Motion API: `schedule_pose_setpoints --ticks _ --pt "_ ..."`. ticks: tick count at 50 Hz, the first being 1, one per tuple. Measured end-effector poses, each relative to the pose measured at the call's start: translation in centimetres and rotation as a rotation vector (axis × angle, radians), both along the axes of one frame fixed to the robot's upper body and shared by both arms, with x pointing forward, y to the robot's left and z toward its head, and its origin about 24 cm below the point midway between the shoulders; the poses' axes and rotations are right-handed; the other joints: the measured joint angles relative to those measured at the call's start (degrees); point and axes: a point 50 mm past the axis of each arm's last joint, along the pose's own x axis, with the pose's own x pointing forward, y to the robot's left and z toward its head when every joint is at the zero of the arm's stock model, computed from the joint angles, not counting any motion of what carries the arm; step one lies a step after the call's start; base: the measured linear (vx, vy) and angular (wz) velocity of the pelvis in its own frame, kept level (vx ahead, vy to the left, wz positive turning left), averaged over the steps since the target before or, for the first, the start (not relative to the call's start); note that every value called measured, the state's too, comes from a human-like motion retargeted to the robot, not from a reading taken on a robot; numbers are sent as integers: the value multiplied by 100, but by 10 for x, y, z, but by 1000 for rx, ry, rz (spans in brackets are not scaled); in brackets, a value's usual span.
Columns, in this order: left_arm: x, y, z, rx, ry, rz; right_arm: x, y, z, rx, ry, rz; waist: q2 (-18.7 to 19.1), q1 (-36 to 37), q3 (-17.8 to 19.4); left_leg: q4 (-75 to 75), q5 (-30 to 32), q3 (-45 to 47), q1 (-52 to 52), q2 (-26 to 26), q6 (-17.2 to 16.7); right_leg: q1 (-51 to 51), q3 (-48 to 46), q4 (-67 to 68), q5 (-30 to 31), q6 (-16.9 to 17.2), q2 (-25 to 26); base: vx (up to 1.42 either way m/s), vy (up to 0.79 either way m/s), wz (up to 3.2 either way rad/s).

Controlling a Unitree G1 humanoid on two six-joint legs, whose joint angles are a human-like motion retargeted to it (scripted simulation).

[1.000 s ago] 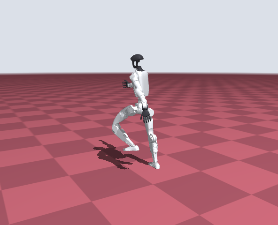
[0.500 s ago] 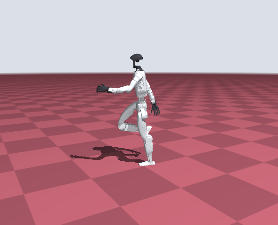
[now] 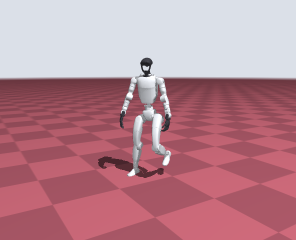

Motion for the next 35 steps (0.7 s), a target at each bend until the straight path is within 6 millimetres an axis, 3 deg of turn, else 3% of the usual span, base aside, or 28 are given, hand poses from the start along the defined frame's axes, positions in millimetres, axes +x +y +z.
schedule_pose_setpoints --ticks 2,4,6,8,11,14,17,19,20,22,23,25,27,29,31,33,35 --pt "-71 27 -1 122 119 79 69 -22 36 -62 -337 -127 -50 343 8 2100 98 616 -1132 666 299 187 -161 -78 -114 6 10 40 -17 82" --pt "-132 50 11 179 239 104 128 -35 82 -63 -627 -234 -267 659 -25 3169 -73 936 -1826 806 366 230 -301 -131 -143 39 -67 33 -17 49" --pt "-176 71 28 231 303 143 177 -46 139 -44 -921 -354 -417 1000 -14 3924 -133 1077 -2449 984 363 270 -402 -211 -145 34 -33 31 -18 35" --pt "-210 88 47 277 346 218 210 -57 196 -22 -1168 -450 -497 1323 64 4299 -526 1183 -2704 1142 505 430 -497 -334 -114 77 22 32 -14 34" --pt "-249 104 73 327 375 405 235 -67 272 21 -1446 -536 -485 1610 118 4435 -483 1136 -3095 1469 577 667 -670 -423 -34 69 160 33 -8 46" --pt "-274 108 89 370 378 591 246 -68 319 79 -1611 -587 -455 1776 133 3842 -629 1269 -2887 1788 769 885 -817 -375 -9 71 270 37 1 42" --pt "-283 98 88 344 372 690 252 -57 333 159 -1689 -582 -433 1752 -14 2522 -802 1636 -2337 2097 987 917 -999 -122 -104 47 369 36 6 60" --pt "-276 83 76 209 402 695 257 -43 316 203 -1604 -507 -661 1495 -240 595 -1095 2177 -1730 1686 1153 766 -1183 -62 -37 122 213 27 13 127" --pt "-272 74 70 131 430 683 258 -34 302 219 -1534 -455 -856 1357 -395 -706 -1147 2520 -1356 1346 1148 539 -1258 146 -54 166 34 34 16 92" --pt "-246 70 53 152 395 659 253 -21 268 242 -1441 -448 -970 1457 -186 -3762 -618 3322 82 745 683 721 -1224 395 -96 364 -190 51 22 10" --pt "-226 70 43 206 333 656 248 -15 250 256 -1415 -477 -877 1598 99 -5651 -85 3724 1096 319 546 1103 -1193 348 -56 472 -201 60 30 -22" --pt "-177 67 25 267 159 735 230 -10 208 201 -1315 -499 -337 1611 390 -8202 1131 4060 2435 16 320 1652 -1256 544 -106 468 156 59 37 43" --pt "-133 50 9 221 109 627 194 -5 146 204 -1108 -509 56 1089 355 -8130 1360 3781 2582 286 -405 1892 -1640 970 7 268 388 54 37 192" --pt "-77 32 0 172 38 473 139 5 80 198 -830 -480 337 583 333 -8490 1618 3165 2862 244 -573 1698 -1831 2013 335 -73 397 50 36 239" --pt "-6 16 1 151 -74 289 67 15 25 193 -528 -450 517 117 314 -8684 1693 2527 3000 157 -537 839 -1575 4009 518 -310 264 45 31 258" --pt "75 4 22 172 -249 165 -13 29 -12 193 -245 -460 655 -314 320 -8693 1627 1943 3039 142 -547 -278 -980 6187 402 -259 398 46 19 259" --pt "154 -5 62 189 -459 114 -91 50 -30 206 0 -496 829 -739 439 -8693 1560 1444 3243 249 -592 -1074 -709 8043 -92 -298 659 52 7 242"
